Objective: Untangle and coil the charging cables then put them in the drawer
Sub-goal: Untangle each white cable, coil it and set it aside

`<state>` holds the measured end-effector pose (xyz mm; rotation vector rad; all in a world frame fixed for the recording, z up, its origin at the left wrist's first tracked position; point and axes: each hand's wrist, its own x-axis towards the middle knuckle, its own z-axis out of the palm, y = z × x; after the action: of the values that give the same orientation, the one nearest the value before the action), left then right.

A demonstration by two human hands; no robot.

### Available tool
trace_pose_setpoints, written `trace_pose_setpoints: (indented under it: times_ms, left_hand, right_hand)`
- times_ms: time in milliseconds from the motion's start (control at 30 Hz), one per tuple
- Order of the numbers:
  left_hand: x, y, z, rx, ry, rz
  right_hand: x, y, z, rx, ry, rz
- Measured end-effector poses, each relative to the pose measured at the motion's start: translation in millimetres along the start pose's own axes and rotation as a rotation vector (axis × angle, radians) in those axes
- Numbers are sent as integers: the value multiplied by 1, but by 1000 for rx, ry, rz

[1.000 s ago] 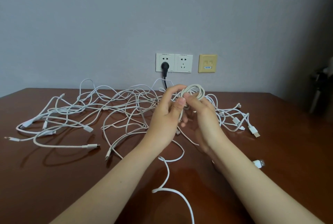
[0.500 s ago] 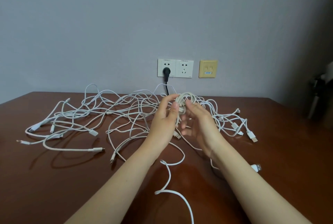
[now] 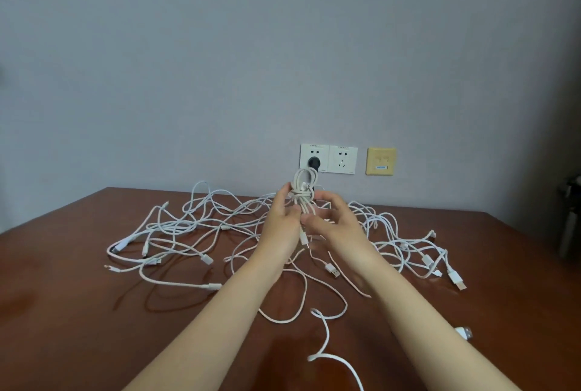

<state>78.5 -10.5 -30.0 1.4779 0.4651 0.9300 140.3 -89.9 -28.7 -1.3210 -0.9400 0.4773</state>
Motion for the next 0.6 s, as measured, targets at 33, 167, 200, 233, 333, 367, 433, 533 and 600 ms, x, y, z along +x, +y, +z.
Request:
trace_pose_setpoints:
  times_ms: [33, 167, 200, 233, 333, 367, 433, 533, 600]
  left_hand:
    - [0, 4, -3, 31, 6, 13]
    - [-3, 22, -22, 152, -23, 58]
    - [-6, 28, -27, 163, -27, 65]
    - [-7, 33, -32, 164, -25, 70]
    - [-8, 47, -49, 189, 7, 63]
    - [-7, 51, -55, 210, 22, 57]
    - [-7, 60, -68, 248, 32, 47]
    - [-8, 72, -90, 302, 85, 55]
    - [-10, 77, -105, 333, 113, 45]
  right_hand:
    - [1, -4, 5, -14, 1, -13]
    - [2, -14, 21, -109, 28, -87]
    - [2, -16, 26, -128, 32, -103]
    - [2, -19, 30, -134, 33, -112]
    - [4, -27, 44, -170, 47, -129]
    - [5, -30, 49, -181, 43, -136]
    - [6, -36, 57, -190, 30, -138]
    - [8, -45, 69, -177, 20, -124]
    - [11, -48, 78, -180, 30, -118]
